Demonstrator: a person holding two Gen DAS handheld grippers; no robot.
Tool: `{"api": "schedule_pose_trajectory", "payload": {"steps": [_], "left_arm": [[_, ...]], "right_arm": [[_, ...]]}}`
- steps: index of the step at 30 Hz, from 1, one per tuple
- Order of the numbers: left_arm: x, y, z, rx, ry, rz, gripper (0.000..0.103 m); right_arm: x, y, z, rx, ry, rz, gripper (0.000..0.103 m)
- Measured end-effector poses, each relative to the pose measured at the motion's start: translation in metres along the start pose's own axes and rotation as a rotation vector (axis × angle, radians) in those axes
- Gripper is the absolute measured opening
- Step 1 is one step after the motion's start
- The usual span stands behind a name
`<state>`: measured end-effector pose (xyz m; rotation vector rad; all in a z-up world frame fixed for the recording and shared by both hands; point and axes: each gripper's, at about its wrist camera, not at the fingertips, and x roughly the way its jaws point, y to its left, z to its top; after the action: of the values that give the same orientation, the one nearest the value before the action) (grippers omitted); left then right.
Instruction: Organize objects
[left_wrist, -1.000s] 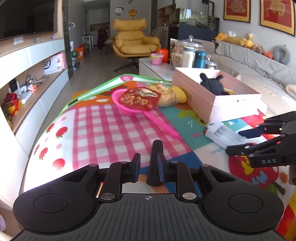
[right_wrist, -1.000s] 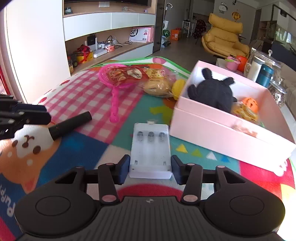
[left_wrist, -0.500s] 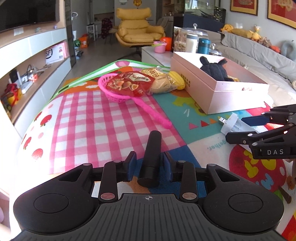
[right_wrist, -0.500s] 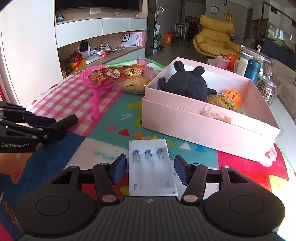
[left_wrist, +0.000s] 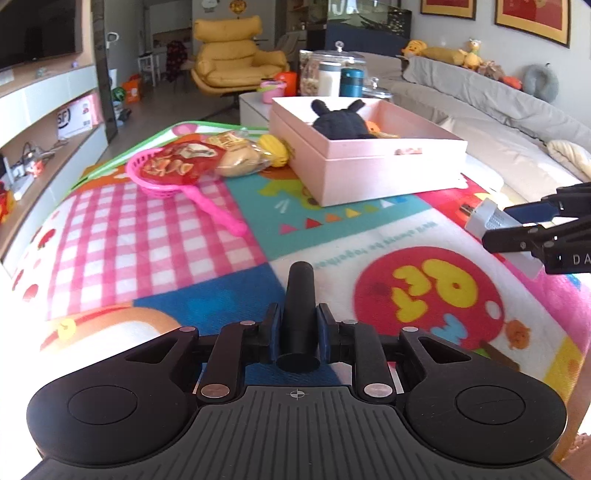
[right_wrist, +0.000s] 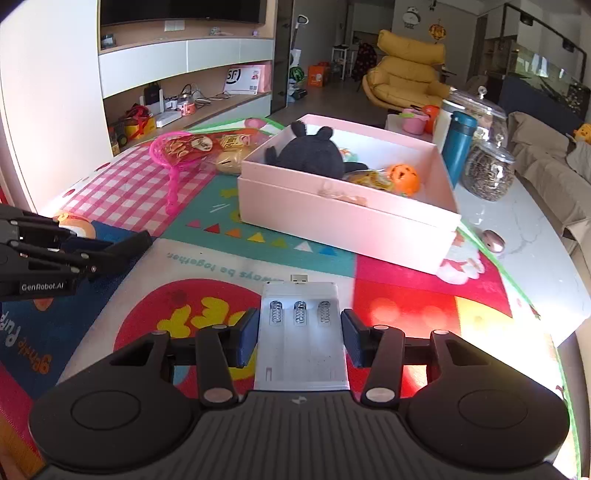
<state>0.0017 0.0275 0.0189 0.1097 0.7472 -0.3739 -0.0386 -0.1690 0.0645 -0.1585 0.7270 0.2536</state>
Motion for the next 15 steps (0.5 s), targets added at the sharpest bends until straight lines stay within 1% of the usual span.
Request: {"api": "schedule_pose_trajectory", "payload": {"steps": [3,6,8,9,10,11,15], "left_arm": [[-0.001,-0.016,0.002,-0.008,0.021,-0.07,0.023],[-0.005,-0.026,0.013,-0.016,0.01,-0.106,0.023],[-0.009,-0.03,0.026,-0.019,-0.018,-0.112,0.022],[-0.011,-0.032,0.034,-0.019,-0.036,-0.113,0.015],[-0.014,-0.033,0.042,-0.015,-0.055,-0.116,0.004],[-0.016,-0.033,0.05,-0.013,-0.075,-0.113,0.006],[-0.021,-0.034,0.082,0.002,-0.149,-0.096,0.006]], "right_arm": [[-0.023,-0.008,-0.004,0.011,-0.041,-0.017,0.047],[-0.042,-0.015,-0.006,0.017,-0.083,-0.023,0.047],[-0.05,-0.017,-0.007,0.019,-0.106,-0.024,0.047],[-0.054,-0.018,-0.008,0.022,-0.116,-0.024,0.047],[-0.055,-0.019,-0.009,0.026,-0.122,-0.024,0.047],[-0.056,-0.02,-0.009,0.032,-0.128,-0.023,0.047],[-0.055,-0.023,-0.012,0.052,-0.138,-0.017,0.047]]}}
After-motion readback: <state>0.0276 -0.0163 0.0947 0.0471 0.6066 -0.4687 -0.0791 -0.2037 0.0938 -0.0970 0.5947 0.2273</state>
